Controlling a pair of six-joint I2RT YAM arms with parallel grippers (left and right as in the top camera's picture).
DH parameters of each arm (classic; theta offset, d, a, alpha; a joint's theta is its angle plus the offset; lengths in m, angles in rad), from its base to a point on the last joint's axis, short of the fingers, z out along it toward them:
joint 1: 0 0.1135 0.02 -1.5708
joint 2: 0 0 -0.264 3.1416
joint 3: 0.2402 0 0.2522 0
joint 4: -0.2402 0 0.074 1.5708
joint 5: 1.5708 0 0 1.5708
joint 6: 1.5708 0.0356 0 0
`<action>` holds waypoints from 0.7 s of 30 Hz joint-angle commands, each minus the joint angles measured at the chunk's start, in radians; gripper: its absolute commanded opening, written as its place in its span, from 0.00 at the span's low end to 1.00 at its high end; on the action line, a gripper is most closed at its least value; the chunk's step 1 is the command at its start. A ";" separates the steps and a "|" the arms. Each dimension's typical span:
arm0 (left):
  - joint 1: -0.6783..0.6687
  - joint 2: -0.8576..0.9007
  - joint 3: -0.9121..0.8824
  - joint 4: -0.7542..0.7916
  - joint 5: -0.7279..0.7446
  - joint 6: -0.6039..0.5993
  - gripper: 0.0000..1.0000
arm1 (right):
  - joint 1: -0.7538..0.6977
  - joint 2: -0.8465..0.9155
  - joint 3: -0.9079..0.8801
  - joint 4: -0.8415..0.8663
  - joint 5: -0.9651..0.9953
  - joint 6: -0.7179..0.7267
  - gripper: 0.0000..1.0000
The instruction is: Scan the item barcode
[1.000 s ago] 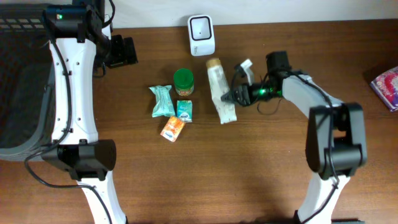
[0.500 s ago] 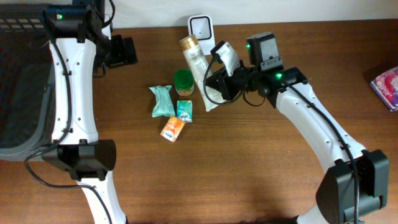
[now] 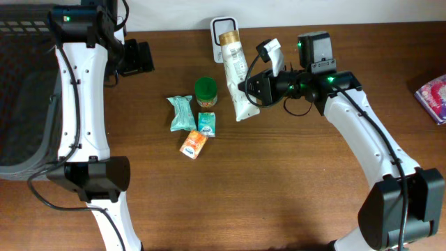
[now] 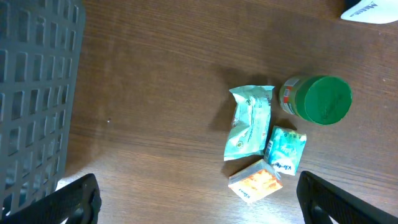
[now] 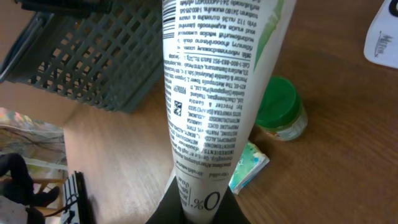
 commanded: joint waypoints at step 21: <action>0.002 -0.017 0.006 -0.001 -0.007 0.012 0.99 | 0.049 0.332 0.021 -0.431 1.188 0.309 0.04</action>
